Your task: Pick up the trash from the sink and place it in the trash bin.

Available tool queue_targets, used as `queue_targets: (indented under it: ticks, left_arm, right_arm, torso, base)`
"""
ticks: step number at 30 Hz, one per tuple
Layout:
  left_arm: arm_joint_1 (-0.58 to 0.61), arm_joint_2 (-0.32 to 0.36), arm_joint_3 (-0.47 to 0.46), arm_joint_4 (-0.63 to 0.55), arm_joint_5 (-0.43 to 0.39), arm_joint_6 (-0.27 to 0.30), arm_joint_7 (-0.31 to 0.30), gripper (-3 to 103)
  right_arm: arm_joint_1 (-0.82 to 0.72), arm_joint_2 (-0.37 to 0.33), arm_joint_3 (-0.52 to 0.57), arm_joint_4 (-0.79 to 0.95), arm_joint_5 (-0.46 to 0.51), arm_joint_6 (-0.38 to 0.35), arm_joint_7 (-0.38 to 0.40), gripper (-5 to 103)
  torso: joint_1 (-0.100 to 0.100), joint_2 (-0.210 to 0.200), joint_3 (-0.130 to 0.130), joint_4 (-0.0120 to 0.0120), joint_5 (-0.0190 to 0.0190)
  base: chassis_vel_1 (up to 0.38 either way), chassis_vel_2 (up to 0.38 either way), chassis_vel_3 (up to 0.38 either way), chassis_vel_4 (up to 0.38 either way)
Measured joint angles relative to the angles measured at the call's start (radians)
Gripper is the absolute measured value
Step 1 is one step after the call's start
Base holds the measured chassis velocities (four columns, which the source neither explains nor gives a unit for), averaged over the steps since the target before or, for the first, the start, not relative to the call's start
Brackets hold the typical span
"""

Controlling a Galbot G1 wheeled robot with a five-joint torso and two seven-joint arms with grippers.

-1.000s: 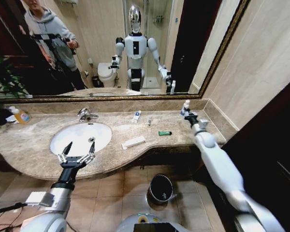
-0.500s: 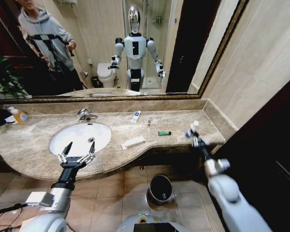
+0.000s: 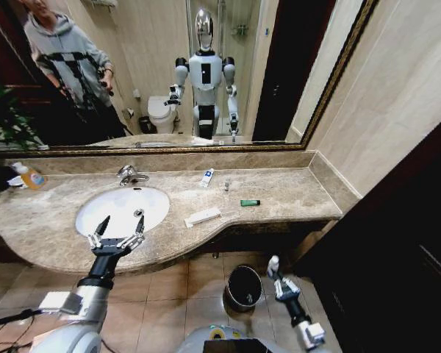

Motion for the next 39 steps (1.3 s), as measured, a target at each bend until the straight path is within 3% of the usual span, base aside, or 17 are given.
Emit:
queue_targets:
  ticks: [5, 13, 19, 22, 27, 29, 39]
  left_arm:
    - [0.0, 0.0, 0.0, 0.0, 0.0, 0.0, 0.0, 100]
    - [0.0, 0.0, 0.0, 0.0, 0.0, 0.0, 0.0, 100]
    - [0.0, 0.0, 0.0, 0.0, 0.0, 0.0, 0.0, 100]
    - [0.0, 0.0, 0.0, 0.0, 0.0, 0.0, 0.0, 100]
    - [0.0, 0.0, 0.0, 0.0, 0.0, 0.0, 0.0, 100]
    - [0.0, 0.0, 0.0, 0.0, 0.0, 0.0, 0.0, 100]
    - [0.0, 0.0, 0.0, 0.0, 0.0, 0.0, 0.0, 100]
  right_arm:
    - [0.101, 0.018, -0.018, -0.119, -0.042, -0.014, 0.0, 10]
    - [0.237, 0.007, -0.101, -0.238, -0.099, -0.146, 0.003, 10]
    - [0.32, -0.039, -0.152, -0.329, -0.225, -0.279, -0.029, 10]
    - [0.344, -0.04, -0.171, -0.371, -0.246, -0.31, -0.037, 10]
    - [0.408, -0.019, -0.185, -0.481, -0.313, -0.3, -0.043, 10]
    - [0.461, 0.005, -0.171, -0.567, -0.396, -0.274, -0.038, 10]
    - [0.586, 0.012, -0.152, -0.75, -0.467, -0.234, -0.038, 10]
  torso:
    - [0.0, 0.0, 0.0, 0.0002, 0.0]
    - [0.0, 0.0, 0.0, 0.0002, 0.0001]
    - [0.0, 0.0, 0.0, 0.0001, 0.0]
    - [0.0, 0.0, 0.0, 0.0001, 0.0003]
    - [0.0, 0.0, 0.0, 0.0001, 0.0002]
    - [0.0, 0.0, 0.0, 0.0001, 0.0002]
    - [0.0, 0.0, 0.0, 0.0001, 0.0001]
  base:
    - [0.0, 0.0, 0.0, 0.0]
    - [0.0, 0.0, 0.0, 0.0]
    - [0.0, 0.0, 0.0, 0.0]
    - [0.0, 0.0, 0.0, 0.0]
    - [0.0, 0.0, 0.0, 0.0]
    - [0.0, 0.0, 0.0, 0.0]
    - [0.0, 0.0, 0.0, 0.0]
